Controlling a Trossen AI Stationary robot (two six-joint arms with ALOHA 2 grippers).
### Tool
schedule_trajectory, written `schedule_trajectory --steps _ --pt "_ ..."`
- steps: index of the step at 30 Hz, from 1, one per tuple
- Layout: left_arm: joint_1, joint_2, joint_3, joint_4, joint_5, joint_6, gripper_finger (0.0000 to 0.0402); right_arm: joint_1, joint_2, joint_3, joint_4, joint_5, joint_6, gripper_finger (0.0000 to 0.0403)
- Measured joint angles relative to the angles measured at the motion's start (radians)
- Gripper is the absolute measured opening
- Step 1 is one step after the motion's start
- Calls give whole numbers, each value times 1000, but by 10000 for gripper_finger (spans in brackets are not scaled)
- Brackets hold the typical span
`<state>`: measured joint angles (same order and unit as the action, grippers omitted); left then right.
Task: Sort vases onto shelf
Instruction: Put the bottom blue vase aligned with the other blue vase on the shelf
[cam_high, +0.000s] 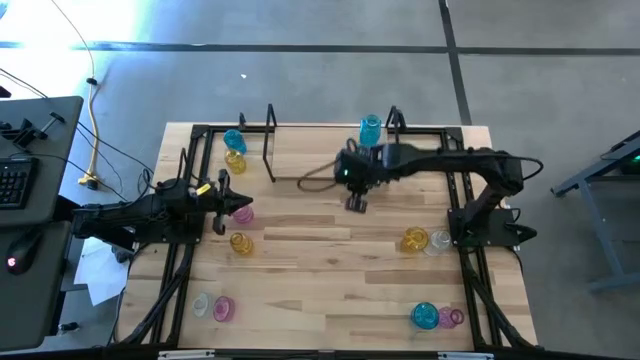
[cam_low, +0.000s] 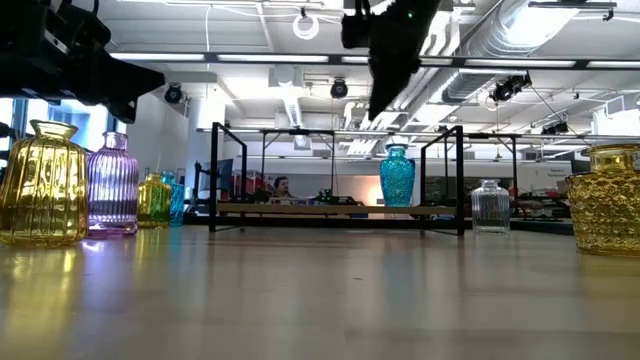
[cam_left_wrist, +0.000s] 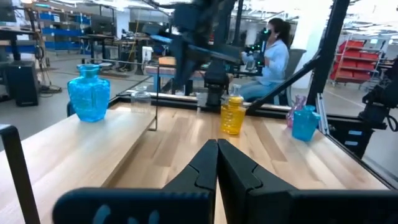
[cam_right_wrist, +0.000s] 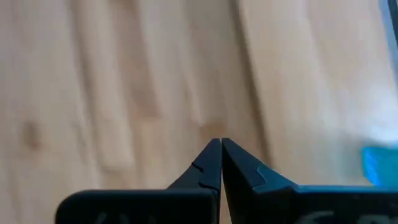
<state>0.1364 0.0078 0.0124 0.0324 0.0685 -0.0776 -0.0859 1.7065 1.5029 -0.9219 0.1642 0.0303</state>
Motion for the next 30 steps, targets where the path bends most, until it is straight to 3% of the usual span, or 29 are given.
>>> schedule_trajectory --steps 10,14,21,30 --pt "1 0 0 11 22 0 0 236 -7 -244 407 -23 189 0" --pt "1 0 0 17 24 -7 0 318 -29 -318 437 12 306 0" --pt "1 10 -1 28 -10 7 0 510 -88 -314 271 53 580 0" --pt "1 14 0 34 -58 30 0 769 -161 -199 -133 26 1120 1"
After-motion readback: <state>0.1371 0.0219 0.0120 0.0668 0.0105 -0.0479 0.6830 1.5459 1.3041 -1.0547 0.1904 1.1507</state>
